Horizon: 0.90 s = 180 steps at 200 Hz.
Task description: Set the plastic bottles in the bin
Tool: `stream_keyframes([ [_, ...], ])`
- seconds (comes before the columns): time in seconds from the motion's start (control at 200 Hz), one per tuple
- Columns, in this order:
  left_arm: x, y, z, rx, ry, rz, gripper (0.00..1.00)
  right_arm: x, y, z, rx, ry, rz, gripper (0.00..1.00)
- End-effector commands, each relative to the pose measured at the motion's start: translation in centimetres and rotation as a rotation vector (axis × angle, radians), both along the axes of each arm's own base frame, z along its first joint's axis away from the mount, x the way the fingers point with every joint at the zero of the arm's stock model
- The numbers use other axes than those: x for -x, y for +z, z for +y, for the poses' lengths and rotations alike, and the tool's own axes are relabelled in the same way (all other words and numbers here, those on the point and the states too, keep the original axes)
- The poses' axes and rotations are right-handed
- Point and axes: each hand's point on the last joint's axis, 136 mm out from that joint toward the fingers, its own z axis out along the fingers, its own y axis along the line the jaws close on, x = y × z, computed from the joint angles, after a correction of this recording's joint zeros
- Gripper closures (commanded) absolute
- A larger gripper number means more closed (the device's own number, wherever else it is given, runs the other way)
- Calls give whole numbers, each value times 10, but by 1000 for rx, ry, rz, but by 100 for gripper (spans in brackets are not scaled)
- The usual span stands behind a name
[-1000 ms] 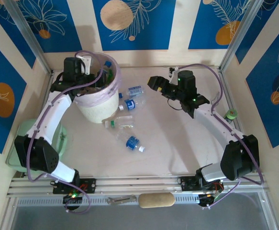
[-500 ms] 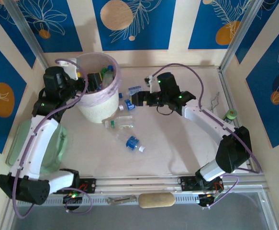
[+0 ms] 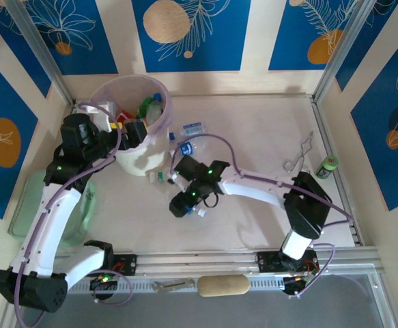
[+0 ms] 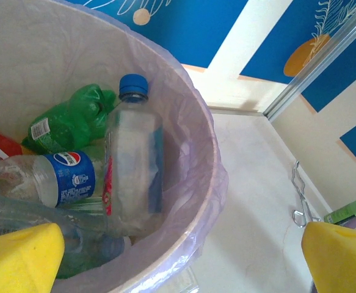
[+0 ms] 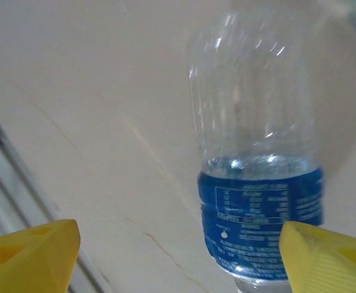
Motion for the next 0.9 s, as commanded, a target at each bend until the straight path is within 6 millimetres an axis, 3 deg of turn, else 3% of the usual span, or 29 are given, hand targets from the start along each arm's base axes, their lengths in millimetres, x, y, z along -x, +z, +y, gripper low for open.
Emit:
stream_keyframes([
  [0.0, 1, -2, -4, 21, -16, 2, 0, -9, -13, -13, 167, 57, -105, 14],
  [0.23, 0, -3, 0, -2, 0, -14, 0, -22, -37, -10, 303, 106, -187, 14],
  [0.58, 3, 2, 7, -32, 31, -46, 0, -36, -53, 13, 296, 146, -226, 13],
  [0.76, 2, 3, 10, -38, 46, -53, 0, -38, -65, 13, 305, 152, -212, 19],
  [0.895, 1, 6, 11, -37, 52, -66, 0, -35, -60, 17, 243, 153, -189, 30],
])
